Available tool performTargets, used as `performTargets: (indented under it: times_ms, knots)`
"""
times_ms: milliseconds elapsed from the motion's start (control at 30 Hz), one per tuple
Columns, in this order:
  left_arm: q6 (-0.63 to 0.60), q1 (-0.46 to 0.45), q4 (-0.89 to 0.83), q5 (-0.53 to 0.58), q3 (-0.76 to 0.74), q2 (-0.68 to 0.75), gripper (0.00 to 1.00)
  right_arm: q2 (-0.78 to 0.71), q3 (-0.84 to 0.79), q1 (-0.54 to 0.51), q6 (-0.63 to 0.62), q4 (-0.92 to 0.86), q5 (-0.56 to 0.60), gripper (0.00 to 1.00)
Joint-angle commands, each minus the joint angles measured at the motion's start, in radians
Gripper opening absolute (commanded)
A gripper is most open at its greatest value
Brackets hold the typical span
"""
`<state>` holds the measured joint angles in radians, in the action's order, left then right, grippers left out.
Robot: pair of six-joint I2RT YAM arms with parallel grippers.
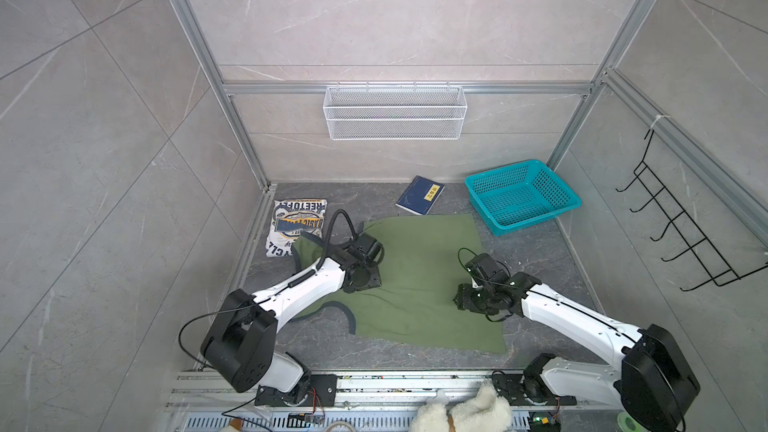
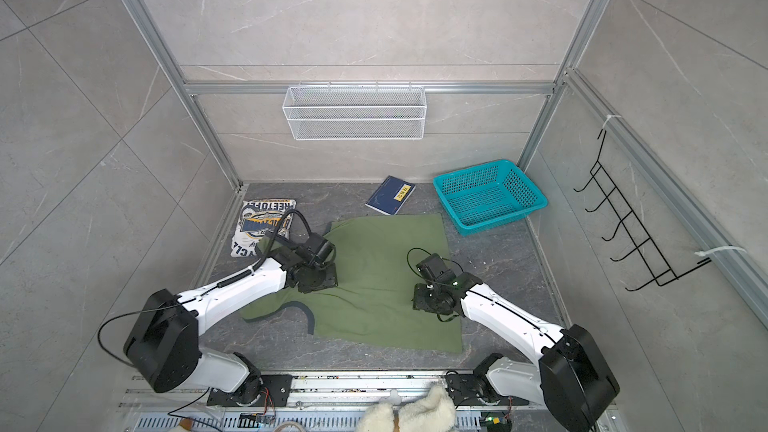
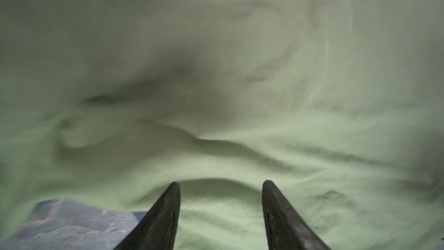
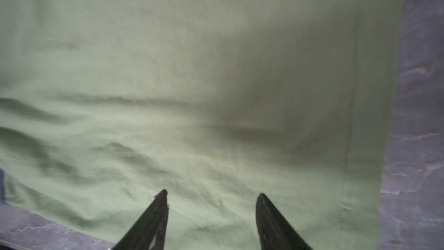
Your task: Fold and stack the tank tops
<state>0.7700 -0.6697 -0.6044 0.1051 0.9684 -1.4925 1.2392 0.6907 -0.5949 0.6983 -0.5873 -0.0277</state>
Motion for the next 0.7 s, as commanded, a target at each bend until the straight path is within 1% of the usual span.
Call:
performTargets:
  times_ms: [0,33,100,200,300,367,467,567,667]
  knots:
    - [0.022,-0.047,0.04,-0.031,-0.022,-0.044,0.59,0.062,-0.031,-0.005,0.047,-0.02,-0.008,0.6]
    - [0.032,-0.062,0.052,-0.037,-0.034,-0.055,0.59,0.081,-0.029,-0.005,0.057,-0.027,-0.009,0.6]
    - [0.053,-0.089,0.069,-0.045,-0.054,-0.071,0.6,0.103,-0.028,-0.003,0.088,-0.056,0.025,0.6]
    - [0.111,-0.13,0.108,-0.058,-0.093,-0.085,0.61,0.099,-0.056,0.014,0.13,-0.068,0.043,0.6]
    - [0.184,-0.191,0.158,-0.049,-0.132,-0.095,0.64,0.071,-0.096,0.079,0.14,-0.071,0.026,0.6]
    - [0.233,-0.239,0.186,-0.043,-0.144,-0.109,0.65,0.047,-0.12,0.141,0.131,-0.086,0.008,0.61]
    - [0.278,-0.316,0.196,-0.026,-0.114,-0.145,0.67,0.005,-0.149,0.212,0.116,-0.099,-0.022,0.6]
    - [0.309,-0.385,0.199,-0.028,-0.066,-0.18,0.69,-0.041,-0.15,0.256,0.125,-0.126,-0.024,0.6]
    - [0.328,-0.435,0.177,-0.017,-0.032,-0.188,0.71,-0.091,-0.131,0.287,0.142,-0.201,0.031,0.61]
